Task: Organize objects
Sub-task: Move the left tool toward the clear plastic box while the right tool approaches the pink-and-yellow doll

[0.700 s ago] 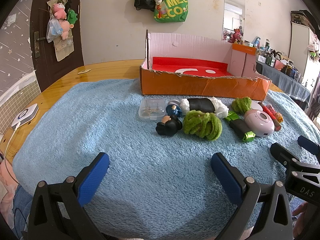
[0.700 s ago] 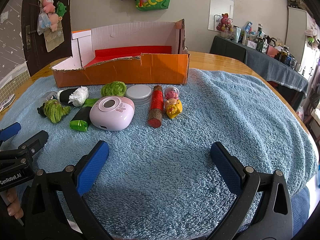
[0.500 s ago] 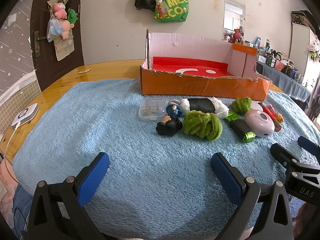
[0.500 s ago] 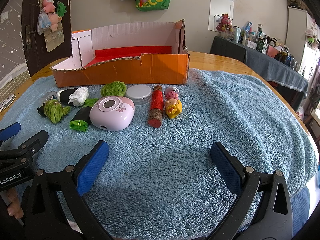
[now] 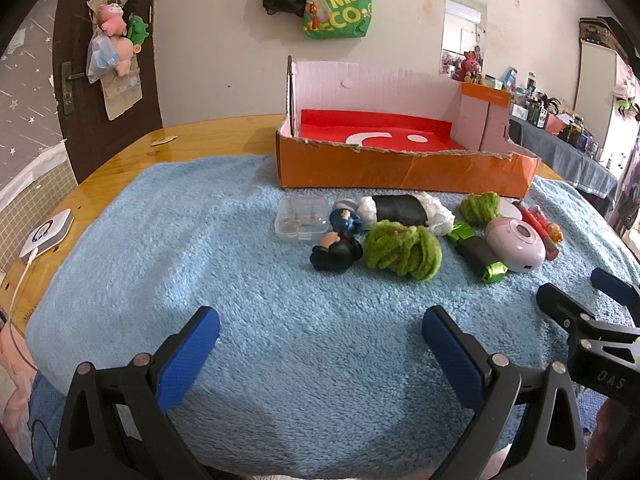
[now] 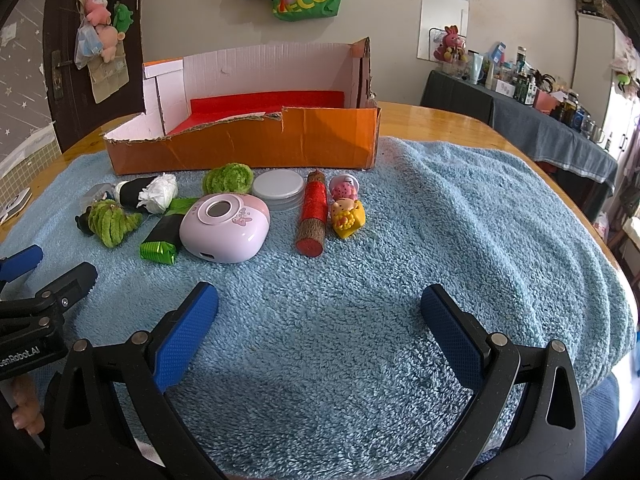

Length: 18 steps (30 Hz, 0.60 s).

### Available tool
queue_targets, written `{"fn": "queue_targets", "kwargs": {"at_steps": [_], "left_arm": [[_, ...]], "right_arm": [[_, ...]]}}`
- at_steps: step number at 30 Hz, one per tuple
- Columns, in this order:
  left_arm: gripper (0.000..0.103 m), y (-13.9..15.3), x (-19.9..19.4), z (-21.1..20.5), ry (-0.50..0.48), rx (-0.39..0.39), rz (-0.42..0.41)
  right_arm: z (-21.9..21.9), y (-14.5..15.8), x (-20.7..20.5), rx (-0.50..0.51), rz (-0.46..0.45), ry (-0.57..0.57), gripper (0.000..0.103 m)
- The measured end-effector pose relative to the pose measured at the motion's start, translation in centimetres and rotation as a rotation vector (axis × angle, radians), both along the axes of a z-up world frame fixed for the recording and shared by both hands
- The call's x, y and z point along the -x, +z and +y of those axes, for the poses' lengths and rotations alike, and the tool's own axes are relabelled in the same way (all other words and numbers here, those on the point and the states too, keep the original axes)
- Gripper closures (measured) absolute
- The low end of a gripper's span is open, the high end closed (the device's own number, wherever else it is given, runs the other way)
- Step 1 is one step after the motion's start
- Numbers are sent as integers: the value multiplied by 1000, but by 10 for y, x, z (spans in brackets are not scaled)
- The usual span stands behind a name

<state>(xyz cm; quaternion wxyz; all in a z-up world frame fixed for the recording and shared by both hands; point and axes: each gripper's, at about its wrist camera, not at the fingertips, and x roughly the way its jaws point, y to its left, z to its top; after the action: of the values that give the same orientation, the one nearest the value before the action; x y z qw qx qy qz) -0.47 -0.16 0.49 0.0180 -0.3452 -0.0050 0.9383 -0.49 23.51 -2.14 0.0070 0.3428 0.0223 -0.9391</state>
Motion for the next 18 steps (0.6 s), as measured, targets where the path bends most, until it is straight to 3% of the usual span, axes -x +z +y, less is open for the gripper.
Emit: {"fn": "queue_targets", "kwargs": {"at_steps": [18], "left_arm": [[0,39,34,-26,-39,-41,-18]], "right_arm": [[19,37,26,6,30,-23,0]]}}
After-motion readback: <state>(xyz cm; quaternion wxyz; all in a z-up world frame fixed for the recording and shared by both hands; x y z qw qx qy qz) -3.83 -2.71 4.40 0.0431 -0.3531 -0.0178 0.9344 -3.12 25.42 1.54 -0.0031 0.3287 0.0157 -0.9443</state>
